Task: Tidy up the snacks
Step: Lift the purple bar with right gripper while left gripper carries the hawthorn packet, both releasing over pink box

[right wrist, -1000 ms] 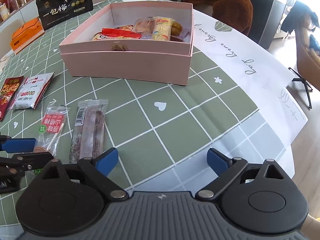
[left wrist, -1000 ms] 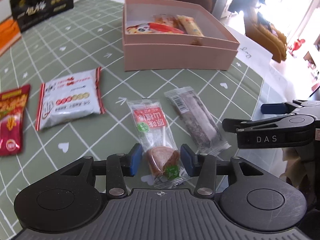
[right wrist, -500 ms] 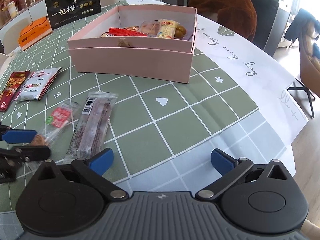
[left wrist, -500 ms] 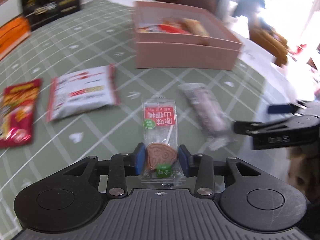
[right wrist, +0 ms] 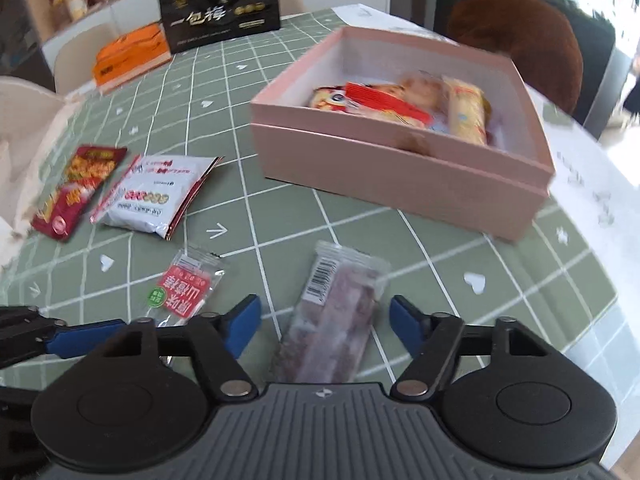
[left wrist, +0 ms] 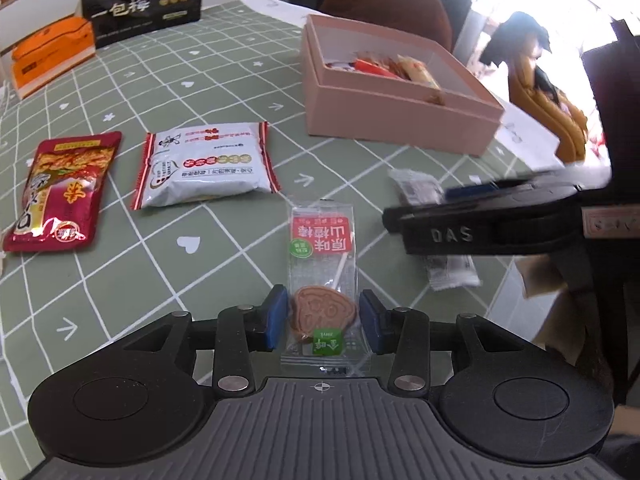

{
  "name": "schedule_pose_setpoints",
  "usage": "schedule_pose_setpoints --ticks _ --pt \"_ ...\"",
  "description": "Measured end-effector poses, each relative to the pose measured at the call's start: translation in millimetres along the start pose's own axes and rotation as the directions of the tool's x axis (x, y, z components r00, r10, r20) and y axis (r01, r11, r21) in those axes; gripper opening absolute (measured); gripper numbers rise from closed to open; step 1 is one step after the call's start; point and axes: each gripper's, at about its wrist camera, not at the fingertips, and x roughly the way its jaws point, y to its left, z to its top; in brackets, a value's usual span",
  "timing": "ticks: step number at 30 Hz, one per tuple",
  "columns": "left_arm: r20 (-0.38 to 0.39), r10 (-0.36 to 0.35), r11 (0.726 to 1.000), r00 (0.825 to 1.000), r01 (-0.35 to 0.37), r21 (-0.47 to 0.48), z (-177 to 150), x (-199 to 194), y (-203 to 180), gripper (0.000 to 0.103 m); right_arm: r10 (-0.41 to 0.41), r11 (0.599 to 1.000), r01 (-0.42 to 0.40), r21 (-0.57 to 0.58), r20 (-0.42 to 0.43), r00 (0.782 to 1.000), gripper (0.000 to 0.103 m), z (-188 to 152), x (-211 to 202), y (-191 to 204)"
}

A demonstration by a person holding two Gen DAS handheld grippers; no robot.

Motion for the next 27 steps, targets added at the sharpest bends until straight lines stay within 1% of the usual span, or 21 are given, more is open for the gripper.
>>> schedule_pose_setpoints --ticks 1,3,7,9,12,14,15,17,19,22,24,26,27 --pt "-0.004 0.004 1.000 1.000 -0.004 0.019 -1.5 -0.8 -1.2 0.046 -0.010 1.000 0.010 -0.020 0.003 1.000 0.057 -0.5 -0.9 3.9" --pt "-0.002 0.009 0.999 1.000 -0.009 0.051 -4.4 -1.9 -4.5 0.046 0.000 1.000 0.000 -0.022 -0.004 1.000 0.051 -1.4 -3.4 4.0" --pt "-0.004 0.033 0.996 0.999 -0.032 0.086 -5.7 -0.6 -11.8 0.050 0.000 0.999 -0.001 -0.032 -0.011 1.000 0.041 -9.0 -10.5 2.4" --pt "-0.005 0.060 0.993 0.998 -0.060 0.105 -6.5 0.5 -17.9 0.050 -0.001 0.999 0.000 -0.035 -0.024 1.000 0.038 -11.0 -14.2 -0.2" --pt "0.014 0.098 0.990 0.995 -0.099 0.101 -9.2 1.2 -24.8 0.052 -0.015 1.000 0.015 -0.012 -0.043 0.999 0.037 -15.6 -19.8 -7.0" --pt "0.026 0.110 0.990 0.994 -0.112 0.088 -8.9 1.7 -24.5 0.048 -0.020 1.000 0.021 0.018 -0.055 0.998 0.036 -19.7 -24.0 -14.4" --pt "0.035 0.118 0.990 0.992 -0.121 0.079 -8.5 1.4 -23.6 0.044 -0.023 0.999 0.025 0.034 -0.060 0.998 0.036 -21.8 -25.7 -17.8" --pt "0.035 0.094 0.995 0.995 -0.095 0.035 -4.8 0.5 -16.6 0.041 -0.024 0.997 0.029 0.070 -0.069 0.997 0.035 -25.6 -30.5 -27.2" --pt "0.051 0.034 0.999 0.998 -0.033 -0.032 0.6 -4.1 -6.7 0.041 -0.028 0.994 0.035 0.105 -0.072 0.997 0.034 -26.7 -38.3 -35.8" --pt "0.144 -0.002 0.998 0.990 0.011 -0.059 16.2 -21.4 -3.6 0.041 -0.039 0.991 0.042 0.129 -0.027 0.999 0.034 -20.1 -63.4 -46.1" --pt "0.216 -0.040 0.996 0.976 0.056 -0.065 35.5 -36.6 -5.0 0.041 -0.049 0.989 0.044 0.144 0.028 0.998 0.034 -10.6 -87.5 -53.1" --pt "0.297 -0.087 0.993 0.951 0.106 -0.049 64.9 -52.7 -9.9 0.041 -0.055 0.987 0.040 0.153 0.094 0.994 0.034 2.8 -114.9 -60.4" --pt "0.335 -0.100 0.993 0.937 0.116 -0.028 81.3 -59.8 -14.0 0.041 -0.060 0.988 0.040 0.150 0.131 0.990 0.034 10.8 -129.1 -64.4"
